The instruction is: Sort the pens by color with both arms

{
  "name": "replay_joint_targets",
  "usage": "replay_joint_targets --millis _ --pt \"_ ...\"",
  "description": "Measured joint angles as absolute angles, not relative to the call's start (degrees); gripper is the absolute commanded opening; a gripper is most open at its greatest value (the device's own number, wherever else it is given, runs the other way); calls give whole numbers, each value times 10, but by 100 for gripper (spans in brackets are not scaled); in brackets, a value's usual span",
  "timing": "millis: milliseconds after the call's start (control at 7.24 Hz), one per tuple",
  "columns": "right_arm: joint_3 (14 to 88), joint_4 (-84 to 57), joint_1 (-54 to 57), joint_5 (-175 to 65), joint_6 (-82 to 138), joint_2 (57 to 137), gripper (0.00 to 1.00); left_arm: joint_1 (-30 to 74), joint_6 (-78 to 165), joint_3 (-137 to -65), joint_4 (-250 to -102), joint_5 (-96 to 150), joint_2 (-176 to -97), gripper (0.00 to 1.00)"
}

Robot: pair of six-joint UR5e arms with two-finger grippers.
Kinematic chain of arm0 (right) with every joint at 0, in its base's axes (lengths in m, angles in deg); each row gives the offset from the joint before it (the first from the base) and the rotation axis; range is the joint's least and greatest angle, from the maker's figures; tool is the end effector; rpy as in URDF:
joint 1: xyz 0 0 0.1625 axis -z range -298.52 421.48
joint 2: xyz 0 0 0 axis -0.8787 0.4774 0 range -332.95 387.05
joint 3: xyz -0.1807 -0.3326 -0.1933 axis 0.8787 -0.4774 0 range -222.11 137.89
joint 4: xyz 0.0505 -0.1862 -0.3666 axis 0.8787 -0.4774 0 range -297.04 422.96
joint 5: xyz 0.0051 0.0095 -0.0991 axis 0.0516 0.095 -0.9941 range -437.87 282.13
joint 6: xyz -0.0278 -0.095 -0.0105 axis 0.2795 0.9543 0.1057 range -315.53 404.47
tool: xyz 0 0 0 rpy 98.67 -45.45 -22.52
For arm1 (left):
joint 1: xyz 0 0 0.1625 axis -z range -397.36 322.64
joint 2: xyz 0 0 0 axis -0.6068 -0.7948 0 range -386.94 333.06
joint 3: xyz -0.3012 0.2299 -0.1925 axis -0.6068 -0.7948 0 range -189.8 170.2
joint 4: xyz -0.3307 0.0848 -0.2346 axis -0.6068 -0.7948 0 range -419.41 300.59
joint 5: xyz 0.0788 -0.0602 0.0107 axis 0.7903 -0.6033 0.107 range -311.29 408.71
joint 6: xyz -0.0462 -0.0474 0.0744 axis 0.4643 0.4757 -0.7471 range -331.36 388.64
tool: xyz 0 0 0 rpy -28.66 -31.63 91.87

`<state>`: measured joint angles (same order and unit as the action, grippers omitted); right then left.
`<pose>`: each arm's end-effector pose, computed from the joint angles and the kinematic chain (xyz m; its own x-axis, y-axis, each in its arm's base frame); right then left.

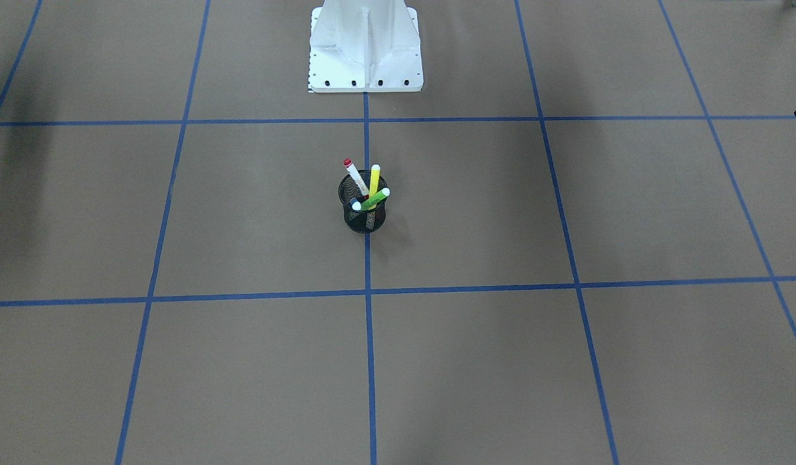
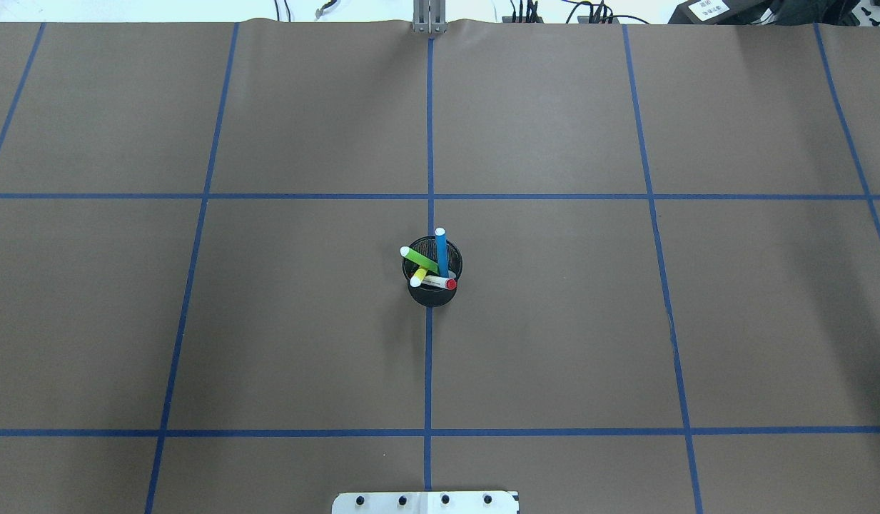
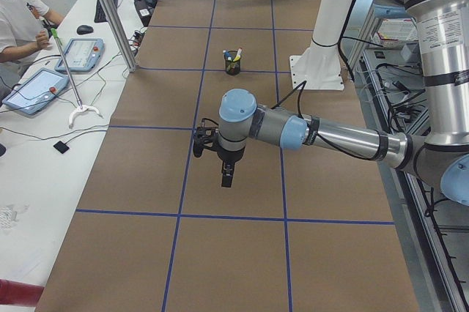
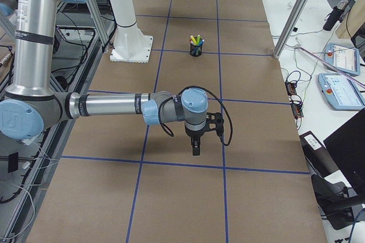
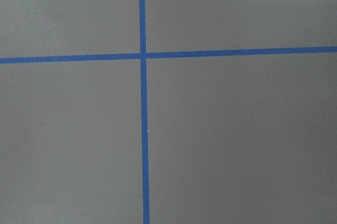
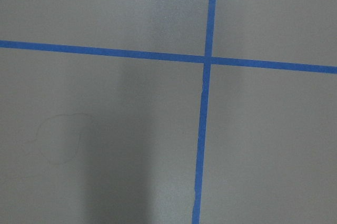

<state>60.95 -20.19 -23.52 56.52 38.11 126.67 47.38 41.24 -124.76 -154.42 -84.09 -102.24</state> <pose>0.0258 -0.4352 0.6101 0.7061 -0.0771 0.7039 0.0074 0.9948 0.1015 -0.0293 -0.3980 0.5480 0.7162 0.0301 -0.6972 0.0695 0.9910 0.1141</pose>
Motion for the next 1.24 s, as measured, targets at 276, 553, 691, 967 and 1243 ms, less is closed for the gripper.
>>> replay_joint_targets --millis 276,553,691,967,1243 --pt "611 -194 -235 580 379 1270 100 471 417 -1247 -1552 -867 -1018 99" --pt "611 -156 -234 611 377 1282 100 469 418 -1246 -1559 -893 -1019 100" --pt "611 -138 -234 619 377 1285 100 468 418 -1242 -1564 -895 -1018 100" --pt "612 -126 -230 637 372 1286 99 467 418 -1222 -1569 -896 -1016 100" --pt "634 -108 -191 645 266 1274 98 465 419 -1211 -1572 -897 -1014 100"
